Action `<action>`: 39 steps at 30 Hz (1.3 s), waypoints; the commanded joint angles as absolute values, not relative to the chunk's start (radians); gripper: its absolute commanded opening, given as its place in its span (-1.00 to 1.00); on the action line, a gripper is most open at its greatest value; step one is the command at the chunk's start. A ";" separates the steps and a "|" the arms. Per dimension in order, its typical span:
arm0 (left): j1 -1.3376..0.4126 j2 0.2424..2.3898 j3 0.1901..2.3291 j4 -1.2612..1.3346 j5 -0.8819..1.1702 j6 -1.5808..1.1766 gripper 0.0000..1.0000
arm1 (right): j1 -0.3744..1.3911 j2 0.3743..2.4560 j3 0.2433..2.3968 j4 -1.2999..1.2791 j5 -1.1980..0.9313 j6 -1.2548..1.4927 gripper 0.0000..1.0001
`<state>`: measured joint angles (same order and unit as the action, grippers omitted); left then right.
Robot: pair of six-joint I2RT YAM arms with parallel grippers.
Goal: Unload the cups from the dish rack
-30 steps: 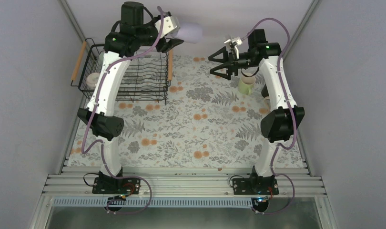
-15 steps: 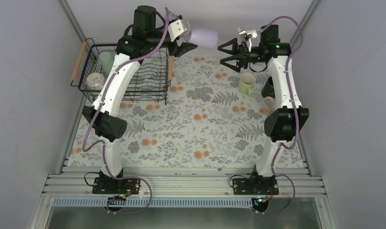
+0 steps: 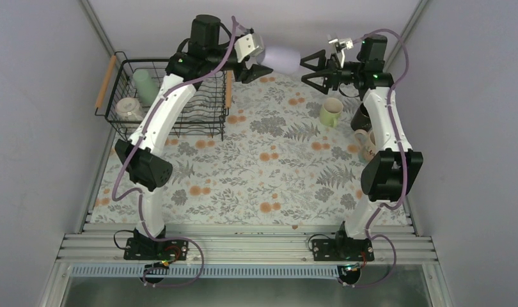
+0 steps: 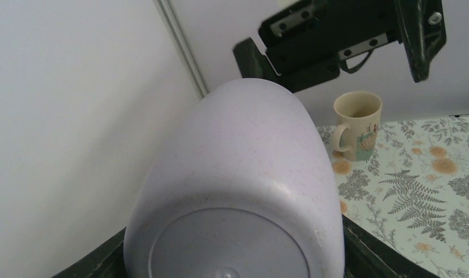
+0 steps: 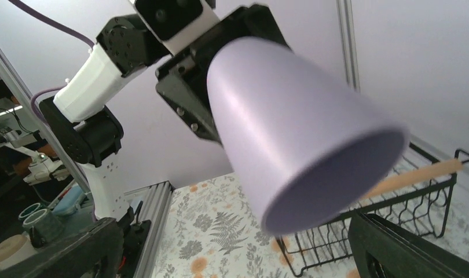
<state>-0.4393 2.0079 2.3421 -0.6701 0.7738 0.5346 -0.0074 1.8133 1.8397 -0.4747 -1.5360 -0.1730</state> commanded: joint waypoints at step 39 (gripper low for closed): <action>-0.540 2.099 2.380 -0.493 0.779 0.478 0.15 | 0.053 1.823 1.937 -0.231 -1.770 0.153 -0.27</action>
